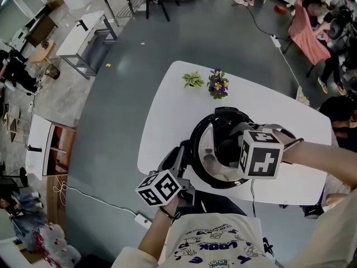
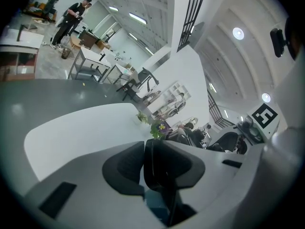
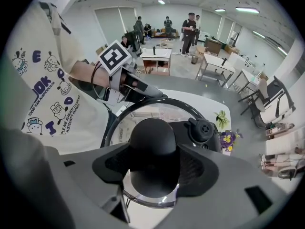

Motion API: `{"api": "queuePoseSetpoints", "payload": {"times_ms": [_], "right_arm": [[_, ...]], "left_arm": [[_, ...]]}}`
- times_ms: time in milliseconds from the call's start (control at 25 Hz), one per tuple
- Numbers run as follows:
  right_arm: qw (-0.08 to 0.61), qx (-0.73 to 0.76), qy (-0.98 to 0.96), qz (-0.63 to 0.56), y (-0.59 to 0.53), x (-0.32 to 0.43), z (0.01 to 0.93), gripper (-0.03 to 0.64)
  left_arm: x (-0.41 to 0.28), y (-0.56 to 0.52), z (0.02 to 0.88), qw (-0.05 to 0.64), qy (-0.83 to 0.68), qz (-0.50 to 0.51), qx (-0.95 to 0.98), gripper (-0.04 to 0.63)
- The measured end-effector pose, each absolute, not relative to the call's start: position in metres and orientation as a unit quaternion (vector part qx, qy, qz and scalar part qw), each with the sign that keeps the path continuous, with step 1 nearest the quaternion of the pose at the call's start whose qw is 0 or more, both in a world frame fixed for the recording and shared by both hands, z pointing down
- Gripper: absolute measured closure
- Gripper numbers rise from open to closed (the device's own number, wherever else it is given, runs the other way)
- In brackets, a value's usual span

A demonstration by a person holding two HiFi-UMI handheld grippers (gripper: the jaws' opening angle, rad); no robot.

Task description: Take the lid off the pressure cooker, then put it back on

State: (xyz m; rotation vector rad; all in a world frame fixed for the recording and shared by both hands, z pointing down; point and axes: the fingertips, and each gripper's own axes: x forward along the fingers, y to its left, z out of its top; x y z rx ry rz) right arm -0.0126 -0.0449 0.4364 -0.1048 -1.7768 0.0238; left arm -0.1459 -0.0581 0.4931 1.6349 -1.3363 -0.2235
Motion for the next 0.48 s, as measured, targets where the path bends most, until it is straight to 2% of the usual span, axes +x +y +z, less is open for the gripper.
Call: {"api": "queuePoseSetpoints", "payload": {"times_ms": [480], "right_arm": [[0.625, -0.008, -0.78, 0.031, -0.047, -0.0147, 0.4365, 0.316]], "left_arm": [[-0.1466, -0.0563, 0.4931, 0.483, -0.562, -0.09, 0.666, 0.48]]}}
